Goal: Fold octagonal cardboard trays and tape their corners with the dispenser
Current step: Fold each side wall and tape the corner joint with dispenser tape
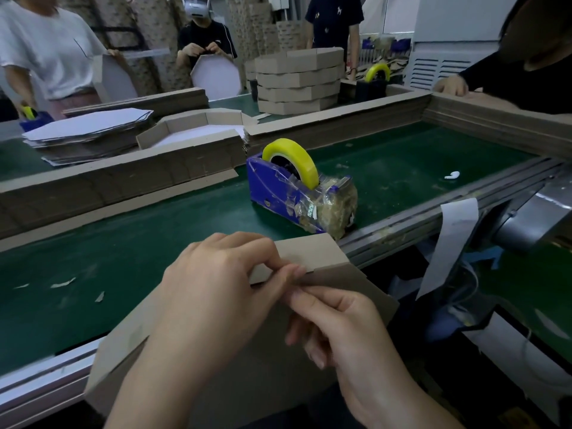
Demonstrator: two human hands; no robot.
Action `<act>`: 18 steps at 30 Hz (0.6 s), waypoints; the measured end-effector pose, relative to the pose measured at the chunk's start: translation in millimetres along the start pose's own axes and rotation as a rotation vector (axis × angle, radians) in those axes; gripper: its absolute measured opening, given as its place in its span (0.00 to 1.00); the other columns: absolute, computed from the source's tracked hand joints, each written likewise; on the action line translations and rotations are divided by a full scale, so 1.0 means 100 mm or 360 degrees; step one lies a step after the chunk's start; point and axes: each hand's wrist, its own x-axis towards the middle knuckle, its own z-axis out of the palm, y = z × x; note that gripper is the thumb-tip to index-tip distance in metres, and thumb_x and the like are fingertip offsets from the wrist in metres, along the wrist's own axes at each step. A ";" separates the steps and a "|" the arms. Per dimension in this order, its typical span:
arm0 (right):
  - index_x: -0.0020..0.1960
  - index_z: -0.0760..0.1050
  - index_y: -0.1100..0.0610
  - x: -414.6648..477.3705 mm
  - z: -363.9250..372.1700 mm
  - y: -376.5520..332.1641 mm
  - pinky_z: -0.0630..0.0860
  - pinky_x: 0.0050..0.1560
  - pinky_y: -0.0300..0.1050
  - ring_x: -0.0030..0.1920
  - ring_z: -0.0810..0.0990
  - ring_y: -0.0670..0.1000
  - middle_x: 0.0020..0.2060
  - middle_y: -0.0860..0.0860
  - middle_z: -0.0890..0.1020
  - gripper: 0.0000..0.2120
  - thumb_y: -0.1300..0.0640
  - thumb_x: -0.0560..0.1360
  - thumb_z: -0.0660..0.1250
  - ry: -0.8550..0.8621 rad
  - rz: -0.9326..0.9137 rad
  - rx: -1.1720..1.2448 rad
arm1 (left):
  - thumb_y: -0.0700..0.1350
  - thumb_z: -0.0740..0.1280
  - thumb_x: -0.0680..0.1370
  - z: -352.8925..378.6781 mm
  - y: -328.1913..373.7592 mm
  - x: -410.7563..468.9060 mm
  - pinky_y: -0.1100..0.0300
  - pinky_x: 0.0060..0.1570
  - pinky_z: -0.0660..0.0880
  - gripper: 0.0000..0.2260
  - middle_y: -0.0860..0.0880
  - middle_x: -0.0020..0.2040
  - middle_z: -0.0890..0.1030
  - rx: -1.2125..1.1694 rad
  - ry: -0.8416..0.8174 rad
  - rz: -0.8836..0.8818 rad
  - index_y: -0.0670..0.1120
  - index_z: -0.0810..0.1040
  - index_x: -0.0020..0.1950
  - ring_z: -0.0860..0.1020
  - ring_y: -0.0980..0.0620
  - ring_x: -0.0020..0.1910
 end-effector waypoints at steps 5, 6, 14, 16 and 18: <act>0.36 0.84 0.56 0.01 -0.12 0.00 0.56 0.20 0.35 0.18 0.61 0.45 0.23 0.56 0.77 0.11 0.48 0.67 0.74 0.0003 0.0101 -0.0144 | 0.59 0.62 0.73 0.04 -0.06 -0.01 0.63 0.31 0.67 0.13 0.60 0.41 0.83 0.0040 0.0061 0.0105 0.54 0.79 0.34 0.81 0.52 0.41; 0.36 0.84 0.57 0.01 -0.13 -0.01 0.57 0.20 0.35 0.17 0.62 0.46 0.22 0.55 0.76 0.12 0.47 0.69 0.74 0.0041 0.0032 -0.0164 | 0.59 0.62 0.73 0.04 -0.07 -0.02 0.66 0.32 0.64 0.13 0.59 0.41 0.83 0.0058 0.0066 0.0117 0.54 0.80 0.35 0.81 0.52 0.41; 0.42 0.79 0.50 0.21 -0.35 -0.11 0.69 0.39 0.35 0.37 0.75 0.44 0.35 0.45 0.76 0.09 0.45 0.72 0.66 0.0615 -0.1215 -0.0958 | 0.60 0.62 0.73 0.01 -0.13 -0.12 0.56 0.39 0.74 0.13 0.56 0.48 0.83 0.0232 -0.0056 0.0246 0.54 0.82 0.45 0.81 0.48 0.44; 0.54 0.78 0.49 0.26 -0.40 -0.16 0.69 0.55 0.35 0.55 0.74 0.46 0.50 0.45 0.74 0.15 0.43 0.71 0.66 0.0357 -0.1165 -0.1271 | 0.60 0.65 0.70 0.00 -0.14 -0.14 0.54 0.39 0.75 0.14 0.54 0.50 0.82 0.0339 -0.0139 0.0248 0.53 0.81 0.48 0.81 0.46 0.45; 0.57 0.77 0.50 0.32 -0.40 -0.19 0.65 0.62 0.32 0.64 0.71 0.45 0.56 0.44 0.73 0.18 0.42 0.72 0.65 -0.0009 -0.0967 -0.1224 | 0.59 0.68 0.67 -0.01 -0.14 -0.15 0.53 0.40 0.75 0.16 0.52 0.49 0.81 0.0407 -0.0204 0.0220 0.53 0.81 0.51 0.80 0.46 0.45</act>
